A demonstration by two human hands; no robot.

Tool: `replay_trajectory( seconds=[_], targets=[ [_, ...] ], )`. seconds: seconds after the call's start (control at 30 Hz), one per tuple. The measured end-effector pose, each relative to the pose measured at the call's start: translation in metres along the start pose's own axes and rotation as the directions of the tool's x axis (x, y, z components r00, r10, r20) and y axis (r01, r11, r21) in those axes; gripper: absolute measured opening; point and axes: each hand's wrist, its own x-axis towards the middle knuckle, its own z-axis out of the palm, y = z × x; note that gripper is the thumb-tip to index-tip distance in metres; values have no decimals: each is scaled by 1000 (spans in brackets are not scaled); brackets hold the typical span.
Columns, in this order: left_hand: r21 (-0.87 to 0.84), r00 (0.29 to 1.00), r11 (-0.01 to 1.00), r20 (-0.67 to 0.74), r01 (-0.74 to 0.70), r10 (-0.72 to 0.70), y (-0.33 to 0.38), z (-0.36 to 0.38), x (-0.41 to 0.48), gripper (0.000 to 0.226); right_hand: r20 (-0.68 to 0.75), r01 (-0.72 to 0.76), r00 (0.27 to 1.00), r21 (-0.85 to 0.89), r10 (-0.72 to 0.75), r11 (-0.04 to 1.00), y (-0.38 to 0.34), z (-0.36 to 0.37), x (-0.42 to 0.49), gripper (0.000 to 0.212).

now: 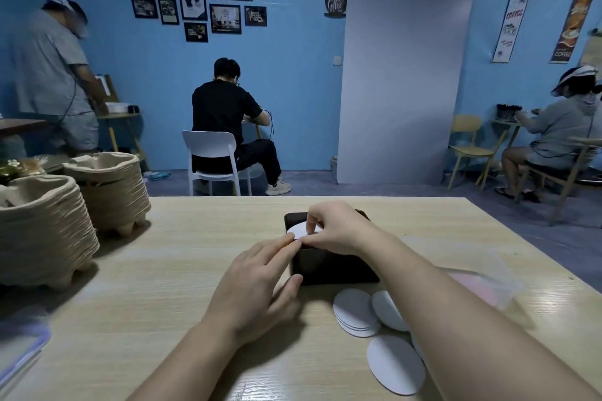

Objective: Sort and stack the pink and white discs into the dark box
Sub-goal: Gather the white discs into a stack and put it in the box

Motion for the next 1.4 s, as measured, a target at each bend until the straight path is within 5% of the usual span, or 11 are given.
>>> replay_trajectory(
  seconds=[0.3, 0.53, 0.8, 1.03, 1.4],
  targets=[
    [-25, 1000, 1000, 11, 12, -12, 2, 0, -3, 56, 53, -28, 998, 6, 27, 1000, 2, 2, 2, 28],
    [0, 1000, 1000, 0, 28, -28, 7, -3, -3, 58, -166, 115, 981, 75, -102, 990, -2, -5, -21, 14],
    [-11, 993, 997, -94, -74, 73, 49, -8, -10, 27, -372, 247, 916, 228, -150, 942, 13, -24, -119, 7],
    [-115, 994, 990, 69, -81, 89, 90, 9, -18, 21, -267, 81, 963, 134, -42, 988, 68, 1, -209, 12],
    [-248, 970, 962, 180, -114, 161, 112, 27, -16, 32, -183, 61, 982, 27, -55, 998, 89, 7, -243, 30]
  ],
)
